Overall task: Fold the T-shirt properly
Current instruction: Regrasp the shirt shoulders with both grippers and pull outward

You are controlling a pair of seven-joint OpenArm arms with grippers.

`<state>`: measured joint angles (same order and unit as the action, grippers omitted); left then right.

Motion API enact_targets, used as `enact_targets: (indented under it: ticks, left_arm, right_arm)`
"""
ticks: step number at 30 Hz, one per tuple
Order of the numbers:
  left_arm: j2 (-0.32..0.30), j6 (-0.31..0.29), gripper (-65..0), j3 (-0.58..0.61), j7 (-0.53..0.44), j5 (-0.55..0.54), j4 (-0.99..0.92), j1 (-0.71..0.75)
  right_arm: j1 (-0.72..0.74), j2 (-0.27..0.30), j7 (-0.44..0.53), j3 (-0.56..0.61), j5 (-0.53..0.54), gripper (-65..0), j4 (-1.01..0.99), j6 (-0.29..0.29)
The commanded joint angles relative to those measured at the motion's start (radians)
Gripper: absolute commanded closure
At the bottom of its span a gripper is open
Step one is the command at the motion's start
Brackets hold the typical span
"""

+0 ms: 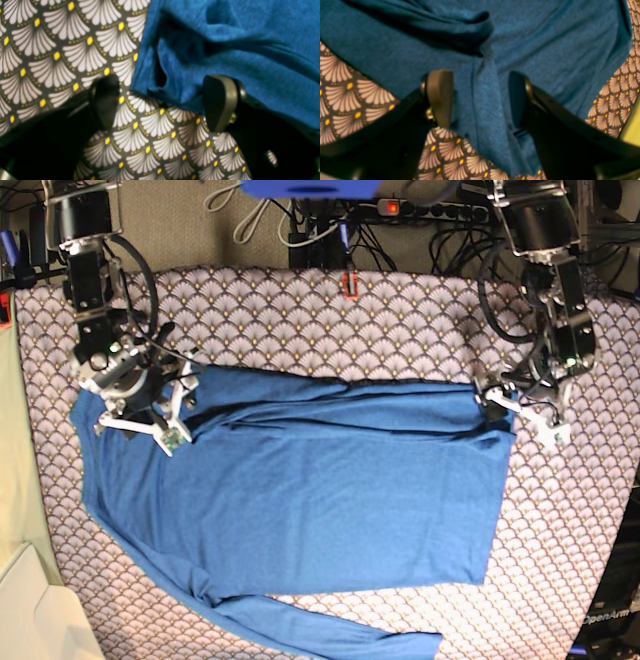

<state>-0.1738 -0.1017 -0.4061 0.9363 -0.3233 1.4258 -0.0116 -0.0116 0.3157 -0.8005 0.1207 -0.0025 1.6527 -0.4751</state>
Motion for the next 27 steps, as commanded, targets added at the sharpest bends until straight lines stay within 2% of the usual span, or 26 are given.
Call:
enact_targets:
  ticks: [1,10,13,15,17,23,24,27]
  left_arm:
    - [-0.007,-0.002,-50.6,-0.004,-0.006,-0.007,0.014,-0.012]
    - [-0.008,-0.002,-50.3,-0.006,-0.010,-0.013,-0.064,-0.012]
    - [-0.010,-0.003,-49.2,-0.006,-0.061,-0.017,-0.072,0.002]
    - [-0.010,-0.003,-43.5,-0.004,-0.084,-0.017,-0.072,0.014]
    - [-0.008,-0.003,-34.4,-0.003,-0.092,-0.013,-0.072,0.015]
    - [-0.007,-0.002,-1.7,-0.004,-0.089,-0.009,-0.072,0.015]
    - [-0.007,-0.002,0.0,-0.004,-0.089,-0.009,-0.072,0.015]
    - [-0.007,-0.002,-1.3,-0.001,-0.089,-0.009,-0.072,0.015]
  right_arm:
    - [0.014,0.010,0.013,-0.006,0.002,-36.0,0.019,0.002]
    - [0.019,0.009,0.013,-0.005,0.002,-36.0,0.019,0.002]
    - [0.017,0.009,0.013,-0.006,0.002,-36.0,0.019,0.002]
    - [0.017,0.009,0.013,-0.006,0.002,-36.0,0.019,0.002]
    - [0.015,0.009,0.013,-0.006,0.002,-36.0,0.019,0.002]
    - [0.015,0.015,0.013,-0.008,0.002,-36.0,0.020,0.002]
    - [0.015,0.017,0.013,-0.008,0.002,-36.0,0.020,0.002]
    - [0.012,0.040,0.013,-0.019,0.002,-36.0,0.020,0.002]
